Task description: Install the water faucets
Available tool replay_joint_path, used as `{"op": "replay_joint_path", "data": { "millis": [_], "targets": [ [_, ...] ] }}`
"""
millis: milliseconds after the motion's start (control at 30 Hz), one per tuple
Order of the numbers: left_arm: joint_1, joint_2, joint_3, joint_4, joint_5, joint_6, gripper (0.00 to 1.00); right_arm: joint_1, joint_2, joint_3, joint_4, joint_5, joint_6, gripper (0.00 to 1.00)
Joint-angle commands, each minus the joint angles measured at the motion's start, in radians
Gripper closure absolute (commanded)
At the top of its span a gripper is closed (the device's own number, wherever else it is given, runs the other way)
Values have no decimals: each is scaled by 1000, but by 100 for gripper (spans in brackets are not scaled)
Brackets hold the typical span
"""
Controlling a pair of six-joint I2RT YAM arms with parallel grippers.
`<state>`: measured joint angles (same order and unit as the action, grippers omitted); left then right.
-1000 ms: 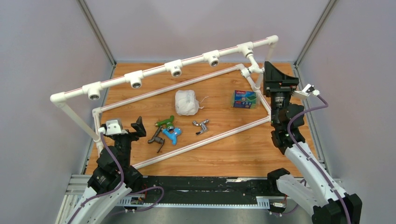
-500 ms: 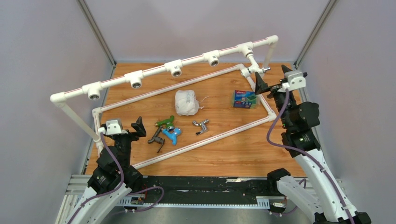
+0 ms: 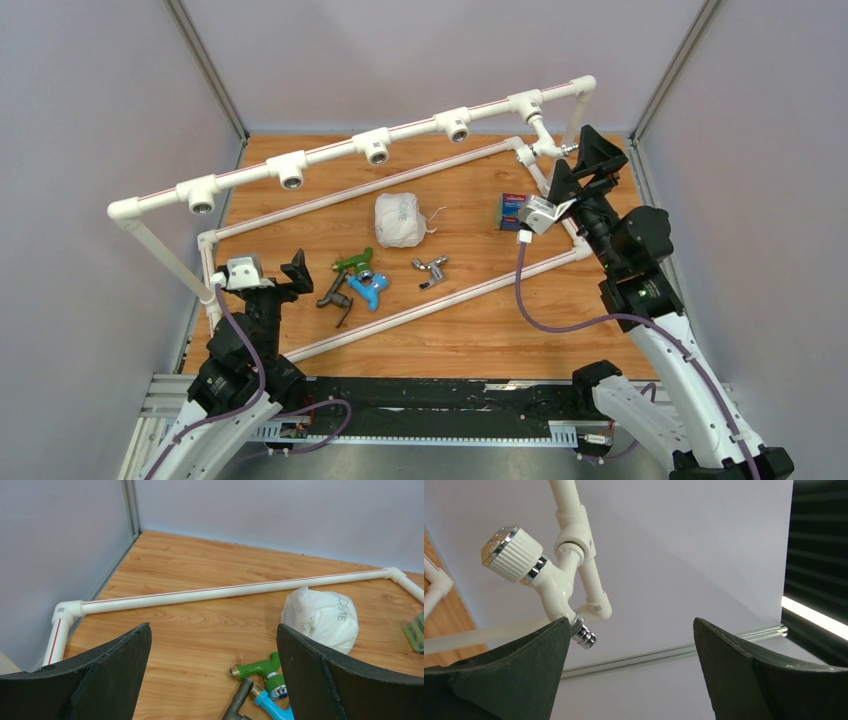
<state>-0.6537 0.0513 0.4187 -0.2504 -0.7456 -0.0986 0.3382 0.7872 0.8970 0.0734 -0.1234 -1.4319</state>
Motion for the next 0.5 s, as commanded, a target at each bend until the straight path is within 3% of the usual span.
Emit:
{"op": "replay_joint_path", "data": {
  "millis": [0, 300, 467],
  "targets": [
    [5, -8, 23, 8, -3, 8, 0, 13, 58, 48, -59, -13, -327, 0],
    [5, -15, 23, 5, -9, 8, 0, 61, 201, 103, -58, 42, -452, 0],
    [5, -16, 23, 5, -11, 7, 0, 85, 221, 114, -38, 62, -406, 0]
  ]
}}
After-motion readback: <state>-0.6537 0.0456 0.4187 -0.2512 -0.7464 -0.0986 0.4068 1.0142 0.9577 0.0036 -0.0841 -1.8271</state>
